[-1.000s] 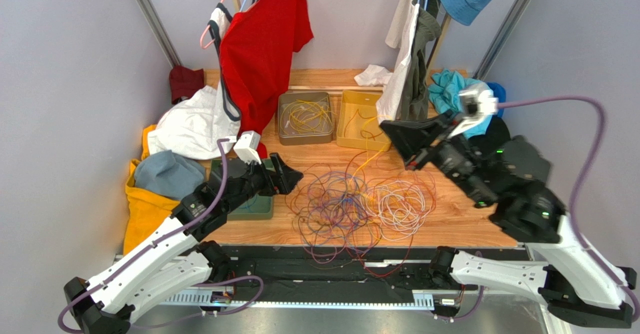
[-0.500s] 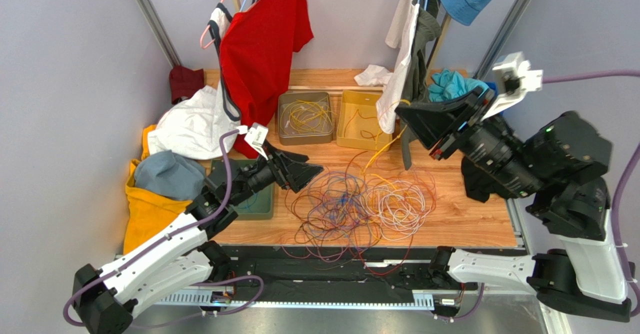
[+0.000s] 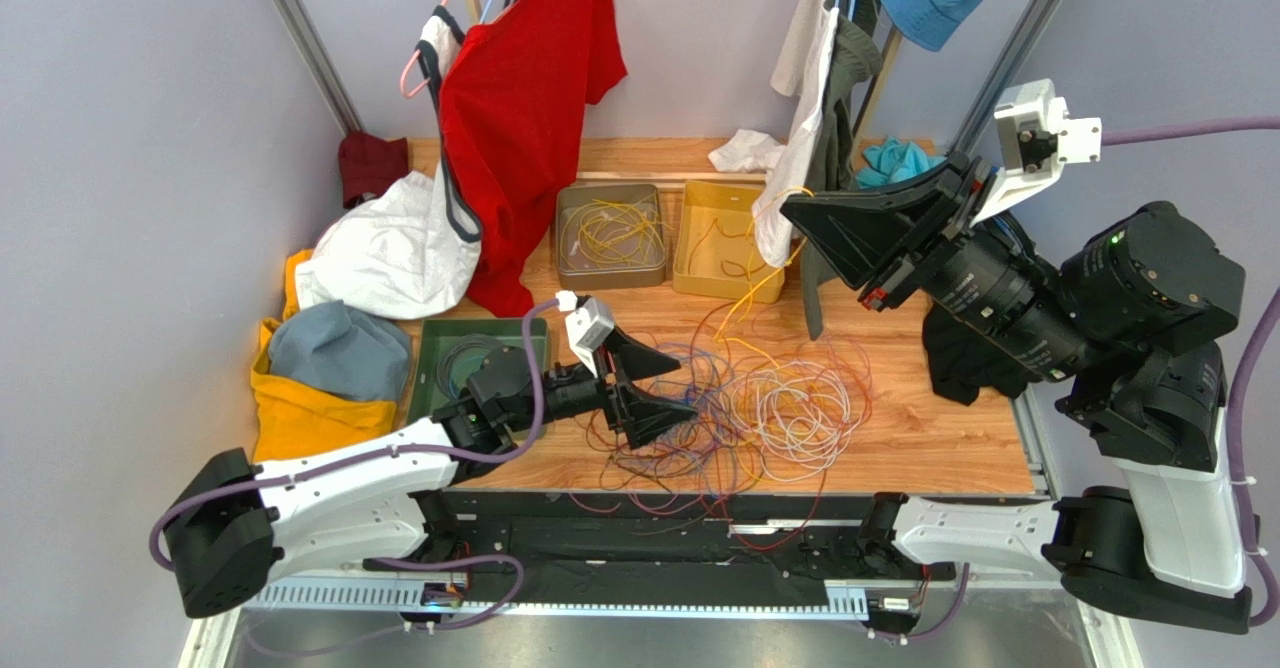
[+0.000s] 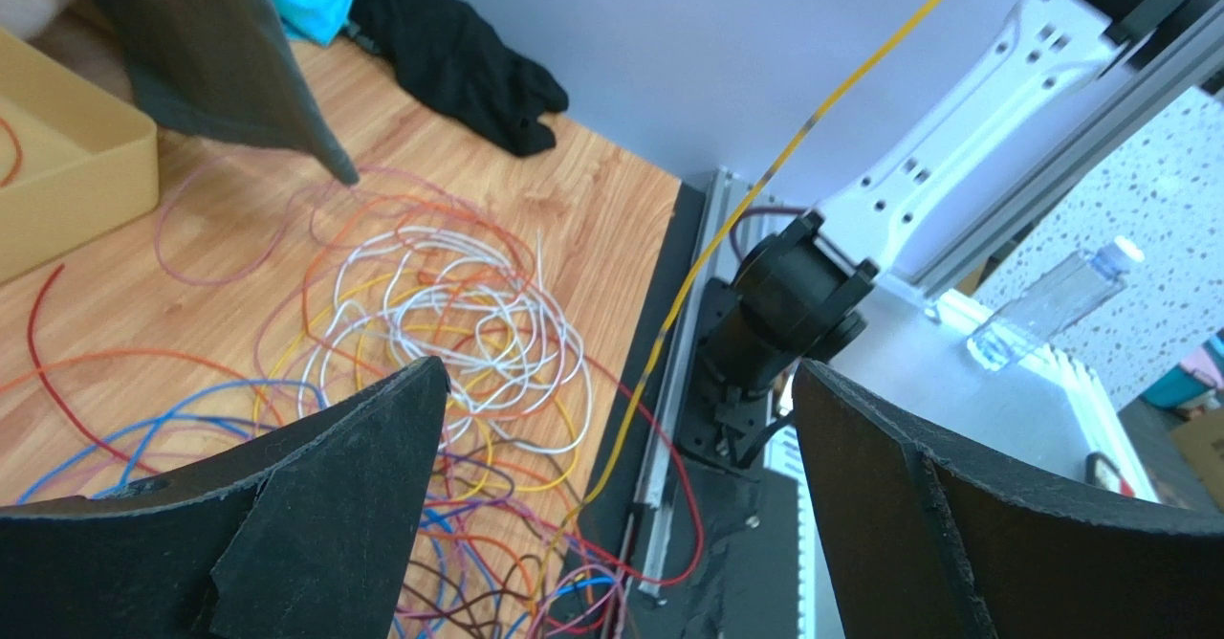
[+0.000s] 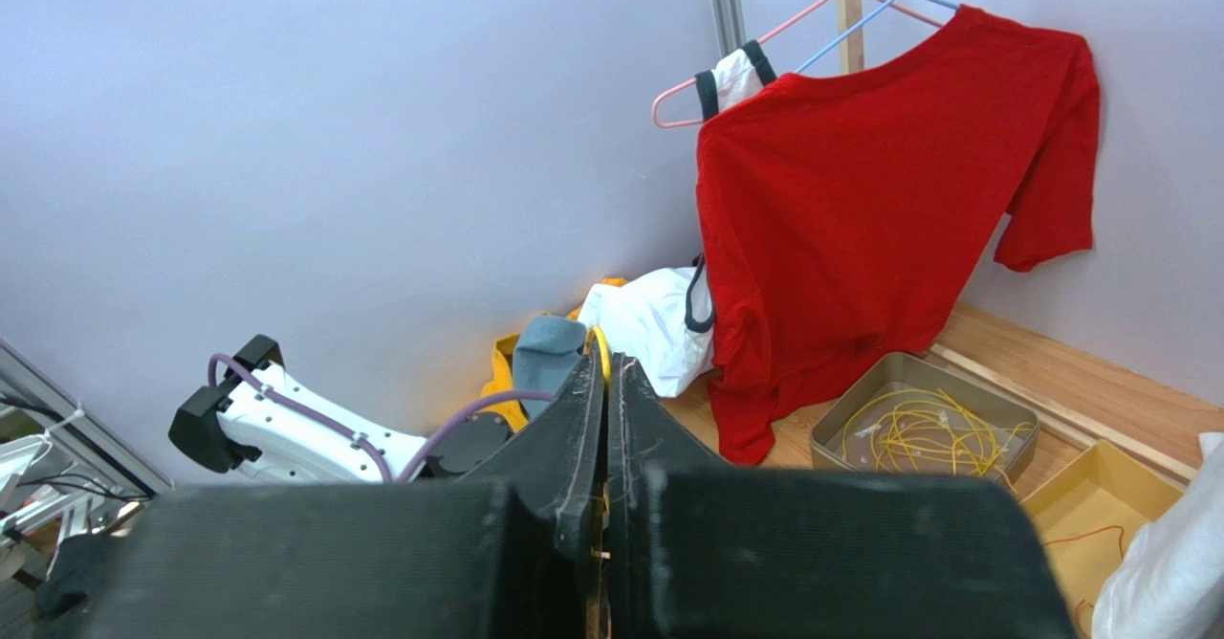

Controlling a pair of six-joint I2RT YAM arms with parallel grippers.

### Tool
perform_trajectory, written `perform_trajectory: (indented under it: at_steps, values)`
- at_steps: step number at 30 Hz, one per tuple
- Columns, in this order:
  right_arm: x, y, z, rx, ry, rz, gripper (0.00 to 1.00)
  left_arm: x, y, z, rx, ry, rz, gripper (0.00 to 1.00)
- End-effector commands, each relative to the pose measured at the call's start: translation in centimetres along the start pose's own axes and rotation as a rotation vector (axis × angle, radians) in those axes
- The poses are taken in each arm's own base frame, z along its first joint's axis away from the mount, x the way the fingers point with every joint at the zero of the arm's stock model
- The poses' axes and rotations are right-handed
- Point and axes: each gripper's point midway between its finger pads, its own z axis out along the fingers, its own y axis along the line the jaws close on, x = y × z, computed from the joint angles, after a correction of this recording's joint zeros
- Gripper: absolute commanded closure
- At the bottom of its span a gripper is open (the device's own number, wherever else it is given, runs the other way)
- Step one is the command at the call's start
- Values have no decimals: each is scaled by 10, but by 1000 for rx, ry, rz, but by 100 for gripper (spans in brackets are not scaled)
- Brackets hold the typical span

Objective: Untangle the cables

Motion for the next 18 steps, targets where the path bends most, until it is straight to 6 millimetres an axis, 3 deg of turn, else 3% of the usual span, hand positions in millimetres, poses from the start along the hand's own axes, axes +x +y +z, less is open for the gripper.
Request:
perform_trajectory:
  at_steps: [1,4,7,10,11,12,13,15,16,17,18]
  values:
    - [-5,9,-2,-40,-9,18,100,-5,-11,9,90,-76,86,1]
    - [-2,11,-2,-52,1,27,100,6,-6,21,87,-45,82,1]
    - [-1,12,-3,-59,5,39,100,9,0,31,81,-42,69,12]
    - [2,9,-8,-49,7,40,100,6,1,38,84,-53,59,47]
    - [5,7,-9,-40,11,41,100,6,2,39,76,-47,55,77]
    - [8,5,-9,-30,16,38,100,4,5,39,55,-53,48,94]
    - [5,4,-15,-31,1,40,100,-2,4,37,43,-63,46,100]
    - [20,-2,-15,-13,28,38,100,-6,8,34,-7,-50,36,100]
    - [19,-4,-24,-10,17,42,100,-21,2,28,-15,-77,41,100]
    - [24,-6,-26,-4,18,46,100,-19,7,25,-69,-20,20,100]
    - [46,-13,-24,18,59,42,100,-30,13,21,-138,-21,17,100]
